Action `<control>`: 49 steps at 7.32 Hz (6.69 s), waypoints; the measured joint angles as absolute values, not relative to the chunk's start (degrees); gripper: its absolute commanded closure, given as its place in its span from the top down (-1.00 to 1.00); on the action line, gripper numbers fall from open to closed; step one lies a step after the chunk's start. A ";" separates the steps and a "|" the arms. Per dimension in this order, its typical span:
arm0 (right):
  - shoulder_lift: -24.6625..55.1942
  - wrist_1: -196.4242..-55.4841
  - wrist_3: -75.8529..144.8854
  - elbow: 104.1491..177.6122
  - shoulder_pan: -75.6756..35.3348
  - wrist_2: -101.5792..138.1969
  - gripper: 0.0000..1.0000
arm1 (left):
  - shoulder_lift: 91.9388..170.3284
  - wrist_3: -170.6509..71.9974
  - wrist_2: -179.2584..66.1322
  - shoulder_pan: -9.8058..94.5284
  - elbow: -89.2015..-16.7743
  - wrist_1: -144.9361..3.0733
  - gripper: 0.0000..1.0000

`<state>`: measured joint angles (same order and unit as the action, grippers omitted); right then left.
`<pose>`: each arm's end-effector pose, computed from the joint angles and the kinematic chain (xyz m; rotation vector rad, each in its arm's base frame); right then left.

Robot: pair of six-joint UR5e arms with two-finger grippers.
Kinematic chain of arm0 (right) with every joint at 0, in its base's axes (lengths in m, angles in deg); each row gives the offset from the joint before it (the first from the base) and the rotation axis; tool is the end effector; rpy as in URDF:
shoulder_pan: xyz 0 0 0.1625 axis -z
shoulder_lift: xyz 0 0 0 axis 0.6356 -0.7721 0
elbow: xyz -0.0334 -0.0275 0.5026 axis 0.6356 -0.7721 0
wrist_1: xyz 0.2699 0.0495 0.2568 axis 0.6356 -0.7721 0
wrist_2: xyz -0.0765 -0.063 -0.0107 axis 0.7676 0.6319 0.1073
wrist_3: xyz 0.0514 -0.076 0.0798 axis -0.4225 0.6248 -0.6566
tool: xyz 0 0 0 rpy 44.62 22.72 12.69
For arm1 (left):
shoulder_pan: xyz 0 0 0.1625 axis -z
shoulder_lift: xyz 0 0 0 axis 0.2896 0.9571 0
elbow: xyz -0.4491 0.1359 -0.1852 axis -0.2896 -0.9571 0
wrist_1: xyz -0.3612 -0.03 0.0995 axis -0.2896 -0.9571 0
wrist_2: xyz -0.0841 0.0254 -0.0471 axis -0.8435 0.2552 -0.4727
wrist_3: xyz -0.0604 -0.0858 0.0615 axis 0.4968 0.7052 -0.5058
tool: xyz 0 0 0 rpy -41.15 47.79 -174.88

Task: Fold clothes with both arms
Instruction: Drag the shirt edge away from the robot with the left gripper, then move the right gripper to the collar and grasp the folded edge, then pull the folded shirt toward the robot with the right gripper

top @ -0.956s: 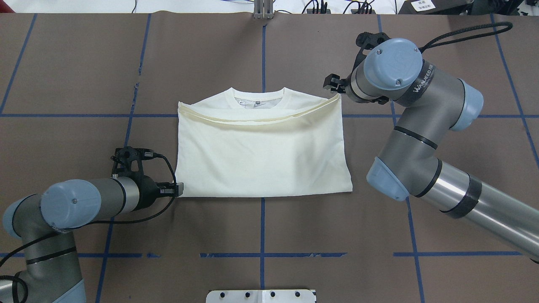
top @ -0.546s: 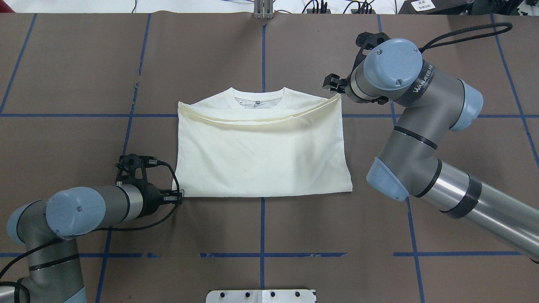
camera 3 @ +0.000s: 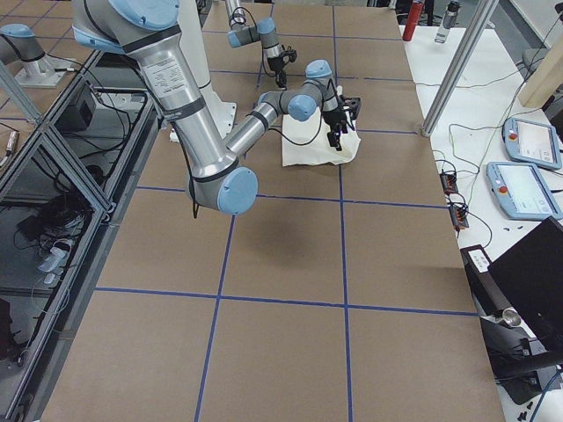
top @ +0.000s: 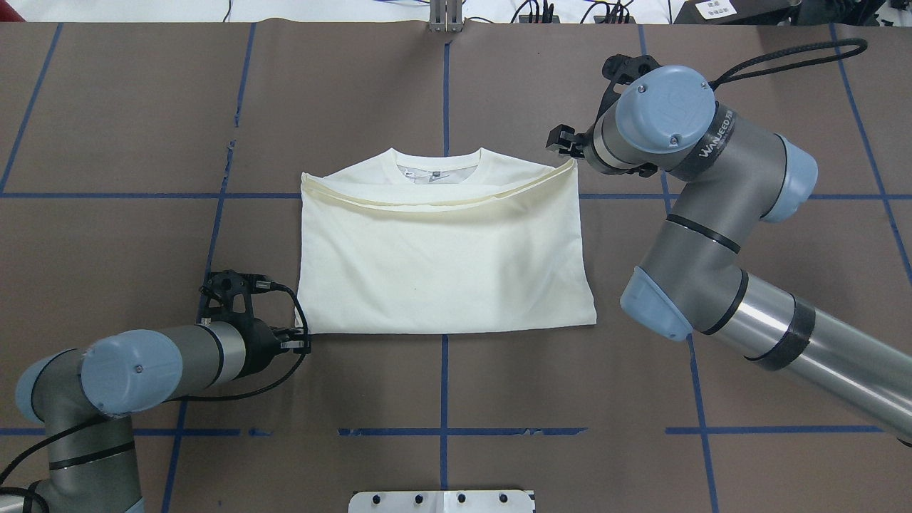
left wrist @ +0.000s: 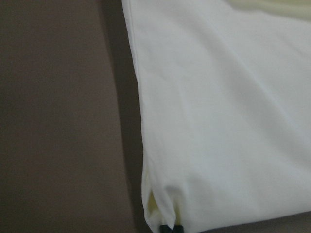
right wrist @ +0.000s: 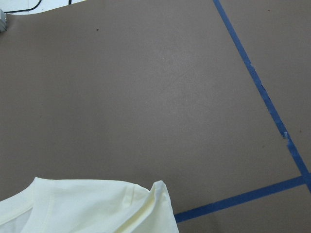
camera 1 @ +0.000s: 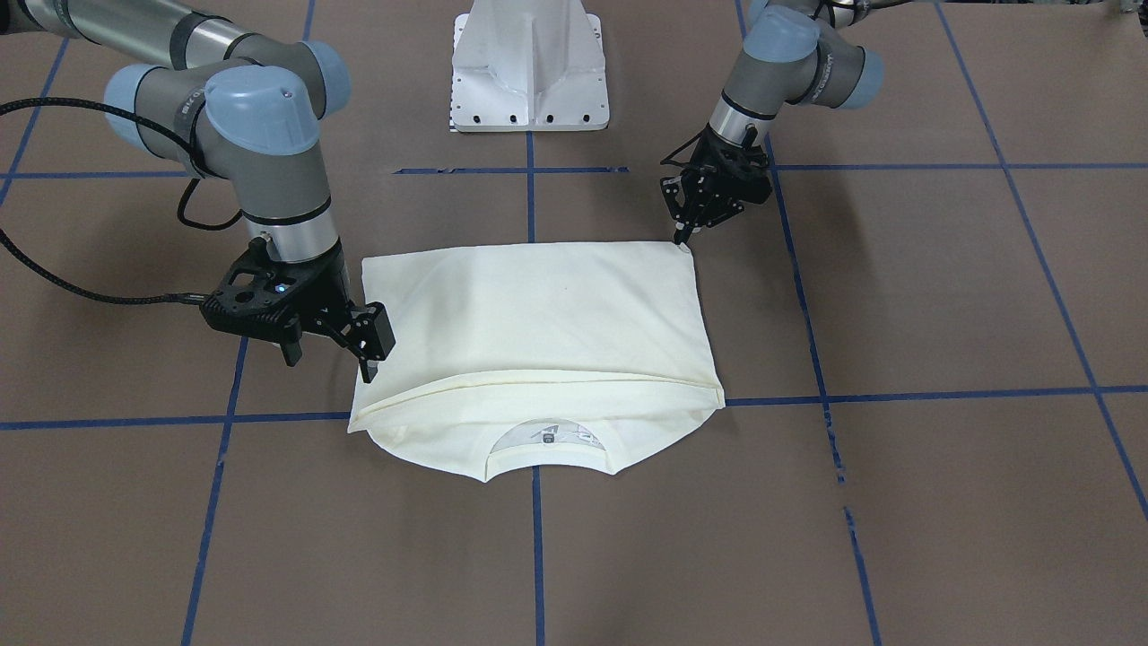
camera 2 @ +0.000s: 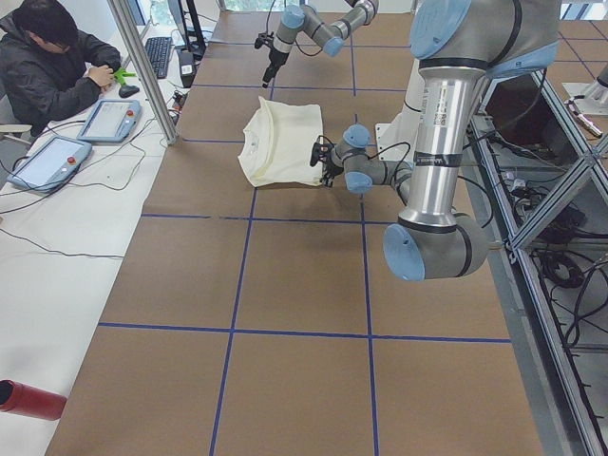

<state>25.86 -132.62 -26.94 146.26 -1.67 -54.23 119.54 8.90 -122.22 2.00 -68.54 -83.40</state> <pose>-0.4376 -0.5436 0.3877 0.2767 -0.7597 0.4414 0.4692 -0.3072 0.4818 0.3819 1.0369 -0.0552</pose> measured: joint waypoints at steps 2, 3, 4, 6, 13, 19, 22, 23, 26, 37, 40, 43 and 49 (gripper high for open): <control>25.69 -132.61 -26.96 146.31 -1.56 -54.23 1.00 | 118.46 3.00 -122.25 5.09 -68.96 -83.30 -1.00; 25.65 -132.60 -27.20 146.32 -1.46 -54.21 1.00 | 118.30 -1.37 -122.32 8.49 -67.77 -83.36 -1.00; 25.65 -132.56 -27.62 146.32 -1.35 -54.21 1.00 | 118.46 -6.11 -122.44 12.77 -65.52 -83.52 -1.00; 25.68 -132.53 -28.33 146.43 -1.17 -54.21 1.00 | 122.06 -16.06 -122.96 22.53 -57.86 -83.55 -1.00; 26.37 -132.64 -31.15 149.77 1.53 -53.86 1.00 | 155.17 -23.61 -123.92 34.83 -13.66 -92.24 1.00; 43.77 -123.29 -44.06 125.30 7.44 -48.87 0.27 | 143.77 -24.86 -139.53 38.92 -28.73 -98.91 1.00; 46.19 -123.17 -44.91 120.44 9.99 -46.71 0.27 | 143.44 -24.82 -139.70 38.97 -29.14 -98.96 1.00; 46.94 -123.10 -44.94 119.26 10.42 -45.93 0.26 | 143.37 -24.83 -139.73 39.00 -29.21 -98.97 1.00; 47.41 -123.04 -44.96 117.43 11.56 -44.28 0.16 | 143.28 -24.86 -139.77 39.06 -29.33 -98.97 1.00; 44.20 -124.74 -44.46 123.71 12.85 -44.25 -1.00 | 140.97 -24.77 -139.80 39.00 -32.03 -99.32 1.00; 28.34 -126.07 -44.47 141.97 15.58 -42.75 -1.00 | 138.98 -24.69 -139.79 38.89 -34.82 -99.30 1.00; 19.31 -126.07 -43.75 150.67 18.67 -40.90 1.00 | 136.75 -24.27 -139.82 38.44 -37.95 -99.14 1.00; 18.79 -124.86 -18.53 156.95 22.93 -41.11 0.19 | 136.27 -23.92 -143.27 38.27 -38.08 -99.14 1.00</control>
<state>18.79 -124.86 -18.53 156.95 22.93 -41.11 136.27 -23.92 -143.27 38.27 -38.08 -99.14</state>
